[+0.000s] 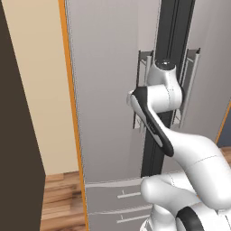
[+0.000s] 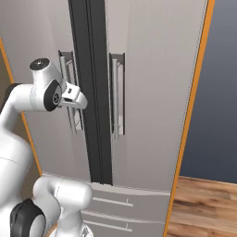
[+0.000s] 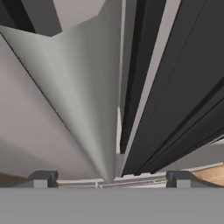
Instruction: Retrieve a lemon from the fridge and place it on the cutting board with the fish.
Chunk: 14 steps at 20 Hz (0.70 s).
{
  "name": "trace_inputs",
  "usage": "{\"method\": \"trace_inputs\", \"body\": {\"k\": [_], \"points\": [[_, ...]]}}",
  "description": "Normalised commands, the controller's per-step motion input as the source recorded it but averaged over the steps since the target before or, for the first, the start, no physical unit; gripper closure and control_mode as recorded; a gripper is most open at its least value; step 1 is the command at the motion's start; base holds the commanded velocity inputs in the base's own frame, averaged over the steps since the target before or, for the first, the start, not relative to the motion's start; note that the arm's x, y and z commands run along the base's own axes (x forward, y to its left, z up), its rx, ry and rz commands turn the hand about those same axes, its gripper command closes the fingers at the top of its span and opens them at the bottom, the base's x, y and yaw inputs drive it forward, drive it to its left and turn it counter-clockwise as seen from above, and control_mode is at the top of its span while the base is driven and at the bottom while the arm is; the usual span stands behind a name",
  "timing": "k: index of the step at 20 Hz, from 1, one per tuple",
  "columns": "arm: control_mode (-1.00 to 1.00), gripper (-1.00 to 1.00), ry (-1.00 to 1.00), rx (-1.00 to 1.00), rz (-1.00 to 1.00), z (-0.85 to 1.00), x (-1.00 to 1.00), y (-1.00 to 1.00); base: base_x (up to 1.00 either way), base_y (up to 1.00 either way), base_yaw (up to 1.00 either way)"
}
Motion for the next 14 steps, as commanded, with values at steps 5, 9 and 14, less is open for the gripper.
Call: {"method": "trace_inputs", "body": {"k": [5,9,14], "points": [[-1.0,-1.0,0.0,0.0,-0.02,0.0,0.29,0.11,0.0,0.0,0.0],[-1.0,-1.0,0.0,0.0,-0.02,0.0,0.45,0.19,0.0,0.0,0.0],[-1.0,-1.0,0.0,-0.01,0.0,-0.03,0.33,0.0,0.0,0.0,0.0]]}}
